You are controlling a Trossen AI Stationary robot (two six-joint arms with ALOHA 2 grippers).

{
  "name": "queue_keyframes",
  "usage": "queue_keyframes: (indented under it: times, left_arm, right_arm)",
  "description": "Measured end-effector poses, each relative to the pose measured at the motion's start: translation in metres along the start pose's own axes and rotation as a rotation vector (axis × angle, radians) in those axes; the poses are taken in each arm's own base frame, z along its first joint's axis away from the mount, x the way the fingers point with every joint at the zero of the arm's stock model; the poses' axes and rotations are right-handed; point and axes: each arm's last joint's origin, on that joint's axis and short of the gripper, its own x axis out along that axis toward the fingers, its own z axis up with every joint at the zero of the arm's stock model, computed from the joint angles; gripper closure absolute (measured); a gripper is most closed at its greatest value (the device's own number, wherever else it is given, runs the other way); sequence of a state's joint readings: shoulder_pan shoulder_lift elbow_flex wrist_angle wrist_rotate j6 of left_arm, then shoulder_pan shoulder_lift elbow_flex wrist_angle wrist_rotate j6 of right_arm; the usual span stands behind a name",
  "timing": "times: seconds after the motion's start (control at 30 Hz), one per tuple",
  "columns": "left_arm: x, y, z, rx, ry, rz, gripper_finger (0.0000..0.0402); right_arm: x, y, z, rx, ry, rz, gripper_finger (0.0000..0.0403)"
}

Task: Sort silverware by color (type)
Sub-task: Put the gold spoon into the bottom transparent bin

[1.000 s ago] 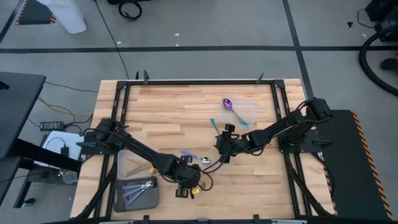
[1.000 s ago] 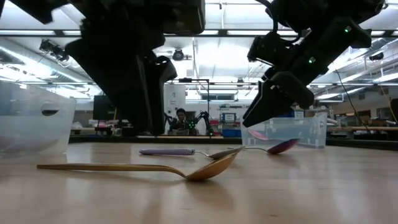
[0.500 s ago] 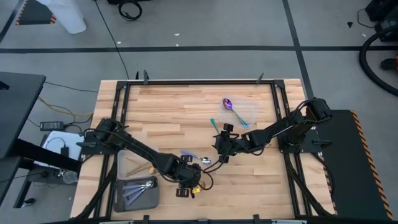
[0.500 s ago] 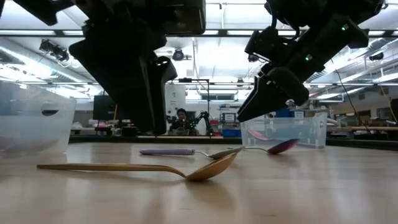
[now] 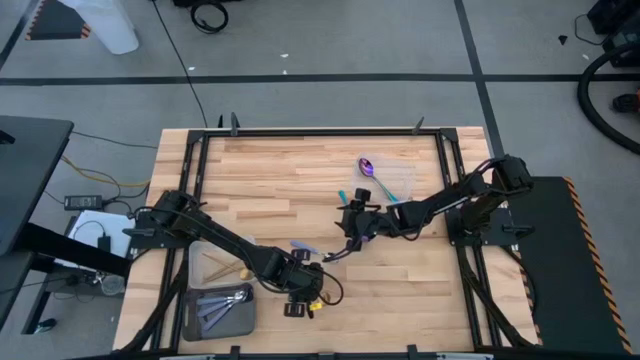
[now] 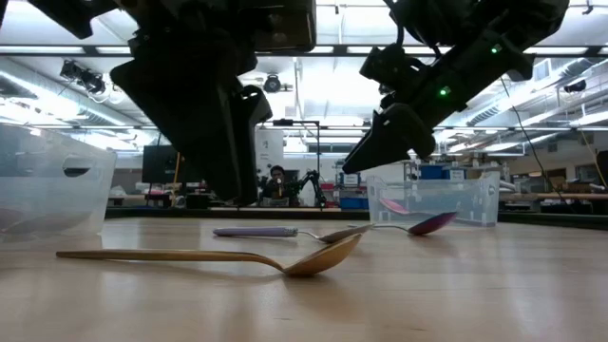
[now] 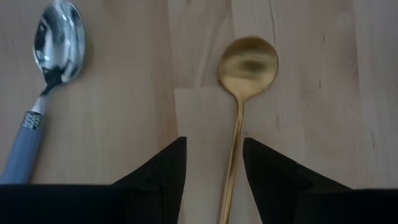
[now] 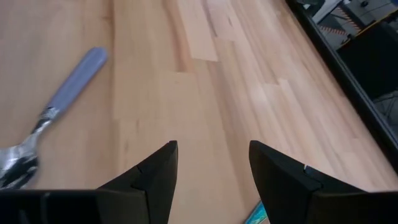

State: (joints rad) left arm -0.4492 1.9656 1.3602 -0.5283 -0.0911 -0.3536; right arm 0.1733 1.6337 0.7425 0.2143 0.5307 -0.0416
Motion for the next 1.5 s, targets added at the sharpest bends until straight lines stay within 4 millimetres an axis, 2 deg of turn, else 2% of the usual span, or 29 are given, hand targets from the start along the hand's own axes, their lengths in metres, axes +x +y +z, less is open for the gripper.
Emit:
queue_keyframes:
  times: [0.2, 0.4, 0.57, 0.7, 0.9, 1.5]
  left_arm:
    - [0.0, -0.002, 0.005, -0.003, -0.076, 0.037, 0.0237]
    - [0.002, -0.005, 0.005, 0.003, -0.096, 0.056, 0.0237]
    - [0.005, -0.014, 0.002, 0.081, -0.091, 0.047, 0.0237]
    - [0.008, -0.019, -0.001, 0.134, -0.082, 0.044, 0.0237]
    - [0.013, -0.017, -0.008, 0.139, -0.062, 0.051, 0.0237]
    - [0.012, -0.024, -0.009, 0.245, -0.076, 0.042, 0.0237]
  right_arm:
    - [0.005, -0.01, 0.001, -0.012, -0.009, -0.014, 0.0195]
    - [0.011, -0.018, 0.002, 0.001, -0.019, 0.043, 0.0195]
    - [0.012, -0.022, 0.002, 0.005, -0.021, 0.054, 0.0195]
    - [0.013, -0.022, 0.003, 0.008, -0.03, 0.064, 0.0195]
    - [0.012, -0.022, 0.003, 0.012, -0.036, 0.066, 0.0195]
    - [0.012, -0.019, 0.003, 0.055, -0.03, 0.131, 0.0195]
